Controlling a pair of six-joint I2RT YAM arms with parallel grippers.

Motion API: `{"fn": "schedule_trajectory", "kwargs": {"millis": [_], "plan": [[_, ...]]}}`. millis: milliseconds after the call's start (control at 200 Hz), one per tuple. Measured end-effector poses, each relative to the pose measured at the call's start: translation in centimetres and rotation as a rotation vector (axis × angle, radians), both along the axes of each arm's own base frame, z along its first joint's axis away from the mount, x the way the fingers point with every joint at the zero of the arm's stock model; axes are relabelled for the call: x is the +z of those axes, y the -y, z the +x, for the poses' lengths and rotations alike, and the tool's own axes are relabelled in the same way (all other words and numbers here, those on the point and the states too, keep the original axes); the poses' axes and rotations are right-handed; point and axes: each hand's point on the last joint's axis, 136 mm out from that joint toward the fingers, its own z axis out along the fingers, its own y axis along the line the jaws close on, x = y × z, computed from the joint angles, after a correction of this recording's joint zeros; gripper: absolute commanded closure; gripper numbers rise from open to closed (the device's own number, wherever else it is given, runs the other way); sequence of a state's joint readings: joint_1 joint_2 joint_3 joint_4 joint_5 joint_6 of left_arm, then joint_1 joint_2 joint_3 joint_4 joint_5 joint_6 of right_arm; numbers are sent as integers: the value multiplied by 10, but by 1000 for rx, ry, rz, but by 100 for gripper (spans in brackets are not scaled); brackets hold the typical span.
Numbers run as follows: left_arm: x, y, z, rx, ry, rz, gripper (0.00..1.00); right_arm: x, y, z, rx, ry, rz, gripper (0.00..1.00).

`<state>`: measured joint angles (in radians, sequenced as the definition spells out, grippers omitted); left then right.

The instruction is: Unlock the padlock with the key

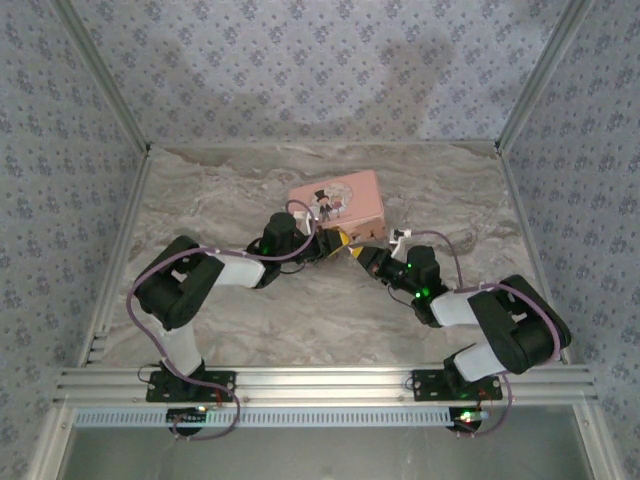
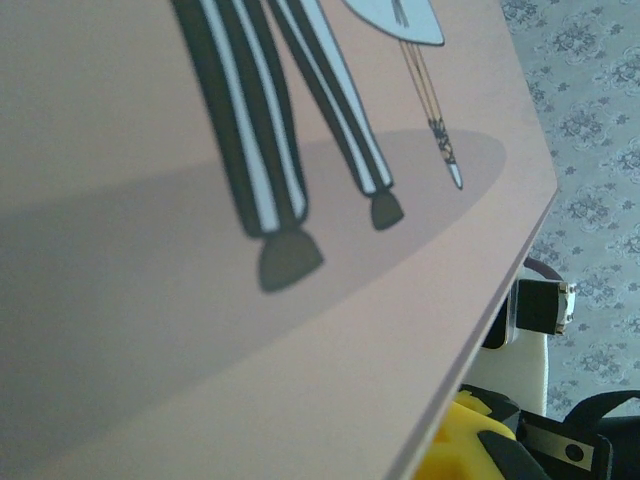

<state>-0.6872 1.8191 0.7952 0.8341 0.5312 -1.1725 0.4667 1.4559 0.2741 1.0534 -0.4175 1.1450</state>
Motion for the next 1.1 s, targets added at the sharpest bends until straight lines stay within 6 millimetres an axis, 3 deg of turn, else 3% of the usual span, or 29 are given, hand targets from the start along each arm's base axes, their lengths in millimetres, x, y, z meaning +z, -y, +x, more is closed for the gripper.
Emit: {"fn": "schedule_trajectory", "kwargs": {"millis": [1099], "plan": [[16,-8,15,61,4,-70,100,12,-5,20,-13,-132,263,100]]}}
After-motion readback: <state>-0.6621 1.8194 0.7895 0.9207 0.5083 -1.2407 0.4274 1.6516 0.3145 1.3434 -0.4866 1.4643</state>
